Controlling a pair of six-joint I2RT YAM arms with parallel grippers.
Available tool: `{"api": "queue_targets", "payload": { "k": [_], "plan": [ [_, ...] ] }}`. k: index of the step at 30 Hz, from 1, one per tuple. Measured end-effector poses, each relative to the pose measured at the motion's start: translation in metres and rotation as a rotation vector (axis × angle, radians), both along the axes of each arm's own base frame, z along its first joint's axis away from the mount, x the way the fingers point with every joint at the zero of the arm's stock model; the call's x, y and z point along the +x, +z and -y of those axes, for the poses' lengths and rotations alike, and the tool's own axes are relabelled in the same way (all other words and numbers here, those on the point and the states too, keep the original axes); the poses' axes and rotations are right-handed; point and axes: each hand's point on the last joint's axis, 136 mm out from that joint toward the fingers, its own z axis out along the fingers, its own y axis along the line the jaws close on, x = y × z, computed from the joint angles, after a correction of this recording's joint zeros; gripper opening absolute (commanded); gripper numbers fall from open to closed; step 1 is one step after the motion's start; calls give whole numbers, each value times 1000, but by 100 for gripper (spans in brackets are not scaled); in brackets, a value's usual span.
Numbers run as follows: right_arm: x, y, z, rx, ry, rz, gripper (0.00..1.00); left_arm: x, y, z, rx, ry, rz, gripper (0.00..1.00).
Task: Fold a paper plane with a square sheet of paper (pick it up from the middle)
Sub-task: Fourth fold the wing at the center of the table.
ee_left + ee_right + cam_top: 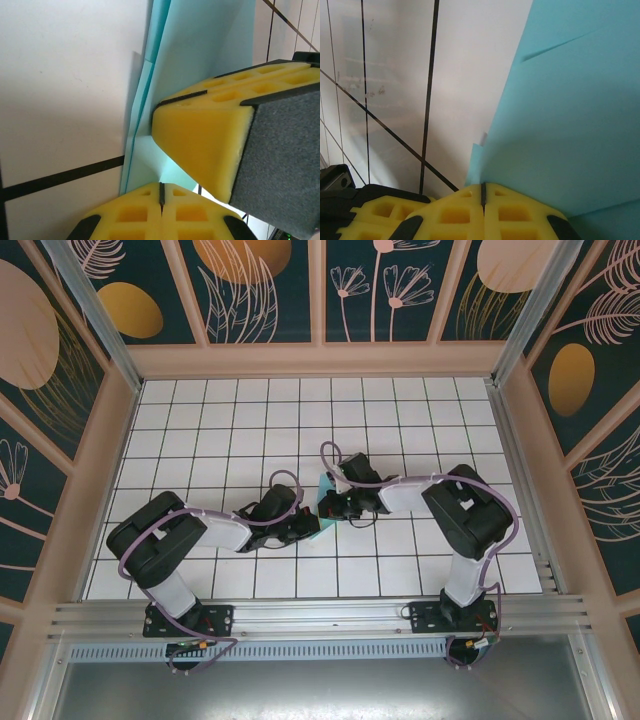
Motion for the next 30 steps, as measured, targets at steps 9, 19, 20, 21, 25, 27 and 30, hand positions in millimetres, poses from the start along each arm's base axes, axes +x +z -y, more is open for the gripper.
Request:
{"api": "queue_targets", "payload": {
  "k": [9,19,20,21,25,27,30],
  "plan": [
    [40,0,36,-3,-118,14,5,0,0,-1,-4,2,4,0],
    [20,8,15,-5,-55,53,5,0,0,-1,-2,-4,10,0],
    [17,8,13,-3,-46,52,5,0,0,-1,-1,-4,10,0],
    [16,7,11,-3,-40,50,5,0,0,-1,-1,-6,12,0],
    [16,0,10,-6,-47,31,5,0,1,-1,5,-12,15,0],
    [18,0,10,-7,-53,30,5,-1,2,-2,8,-14,17,0],
    [20,0,10,-7,-57,27,5,-2,10,-4,9,-15,28,7]
  ]
}}
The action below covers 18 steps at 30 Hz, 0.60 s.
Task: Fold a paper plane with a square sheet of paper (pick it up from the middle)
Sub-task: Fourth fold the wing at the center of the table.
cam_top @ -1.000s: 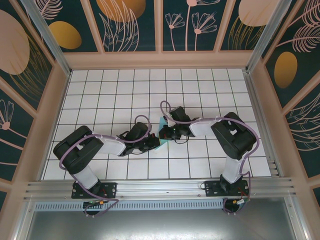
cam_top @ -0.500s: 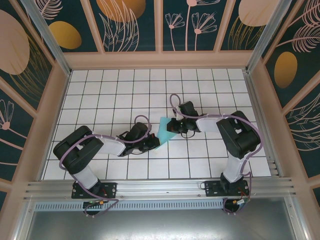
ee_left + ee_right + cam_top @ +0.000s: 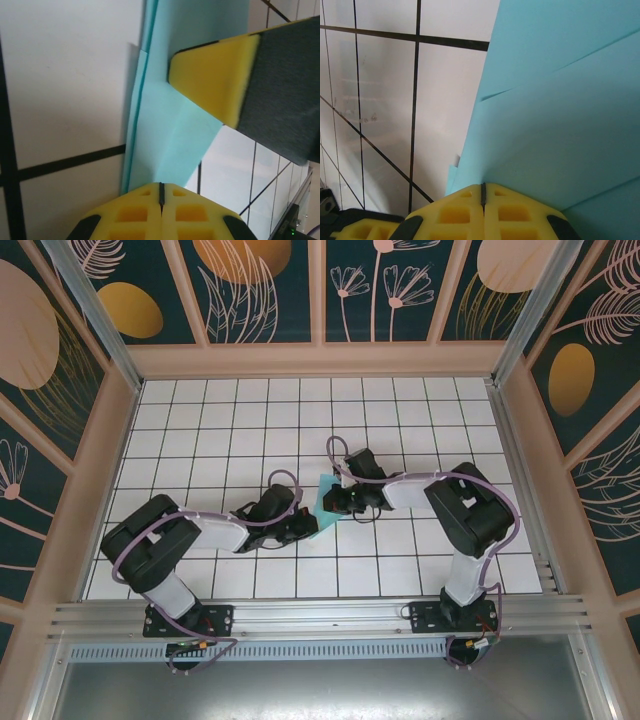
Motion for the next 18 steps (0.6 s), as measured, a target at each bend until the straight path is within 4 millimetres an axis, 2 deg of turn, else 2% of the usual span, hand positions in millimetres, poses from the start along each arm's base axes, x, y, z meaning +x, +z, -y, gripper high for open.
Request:
{"api": "queue_targets", "payload": {
  "k": [4,6,9,18],
  "plan": [
    [0,0,0,0,0,-1,5,3,24,2,-38,-2,53,11],
    [0,0,0,0,0,-1,5,4,29,3,-46,-2,64,10],
    [0,-1,0,0,0,-2,5,4,23,2,-35,-4,56,10],
    [0,-1,-1,2,0,-6,5,-2,-8,-3,34,-5,-21,6]
  ]
}}
